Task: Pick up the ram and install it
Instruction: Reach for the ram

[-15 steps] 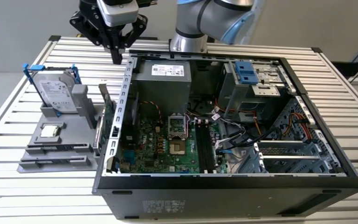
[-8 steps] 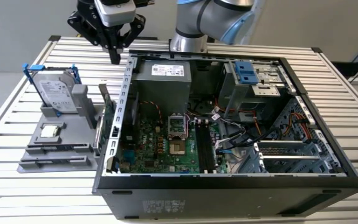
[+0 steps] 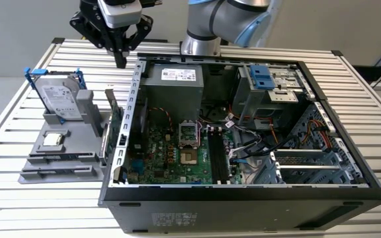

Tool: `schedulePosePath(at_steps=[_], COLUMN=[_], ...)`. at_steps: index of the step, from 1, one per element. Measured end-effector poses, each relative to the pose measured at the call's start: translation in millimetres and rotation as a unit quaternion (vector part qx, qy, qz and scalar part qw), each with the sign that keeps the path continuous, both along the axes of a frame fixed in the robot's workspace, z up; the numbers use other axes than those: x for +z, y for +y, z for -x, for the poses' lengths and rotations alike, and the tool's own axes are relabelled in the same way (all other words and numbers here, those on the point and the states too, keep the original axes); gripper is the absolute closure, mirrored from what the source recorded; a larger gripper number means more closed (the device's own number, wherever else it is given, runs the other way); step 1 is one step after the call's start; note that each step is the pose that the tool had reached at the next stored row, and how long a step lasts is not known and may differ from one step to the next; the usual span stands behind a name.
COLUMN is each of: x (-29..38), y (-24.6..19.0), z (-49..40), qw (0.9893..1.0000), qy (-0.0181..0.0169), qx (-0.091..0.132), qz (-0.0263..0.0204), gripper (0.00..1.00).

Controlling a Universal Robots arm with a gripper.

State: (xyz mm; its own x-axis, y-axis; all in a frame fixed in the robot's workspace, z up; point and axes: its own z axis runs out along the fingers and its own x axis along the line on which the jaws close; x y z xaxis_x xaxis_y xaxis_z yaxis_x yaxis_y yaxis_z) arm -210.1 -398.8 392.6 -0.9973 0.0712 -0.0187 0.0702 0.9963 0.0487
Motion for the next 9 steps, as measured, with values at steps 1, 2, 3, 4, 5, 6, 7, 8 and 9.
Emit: schedulePosePath(at_steps=[1, 2, 3, 4, 5, 6, 7, 8, 9], x=[0.0, 0.0, 0.0, 0.0, 0.0, 0.0, 0.0, 0.0, 0.0], y=[0.0, 0.0, 0.0, 0.0, 0.0, 0.0, 0.0, 0.0, 0.0], z=[0.3, 0.7, 1.0, 1.4, 1.8, 2.1, 2.5, 2.8, 3.2], qw=[1.0000, 1.0000, 1.0000, 1.0000, 1.0000, 1.0000, 1.0000, 1.0000, 1.0000], qy=[0.0000, 0.0000, 0.0000, 0.0000, 0.0000, 0.0000, 0.0000, 0.0000, 0.0000], qx=[0.000, 0.000, 0.000, 0.000, 0.000, 0.000, 0.000, 0.000, 0.000], qz=[0.0000, 0.0000, 0.0000, 0.0000, 0.0000, 0.0000, 0.0000, 0.0000, 0.0000], gripper=[1.00, 1.00, 1.00, 1.00, 1.00, 1.00, 1.00, 1.00, 1.00])
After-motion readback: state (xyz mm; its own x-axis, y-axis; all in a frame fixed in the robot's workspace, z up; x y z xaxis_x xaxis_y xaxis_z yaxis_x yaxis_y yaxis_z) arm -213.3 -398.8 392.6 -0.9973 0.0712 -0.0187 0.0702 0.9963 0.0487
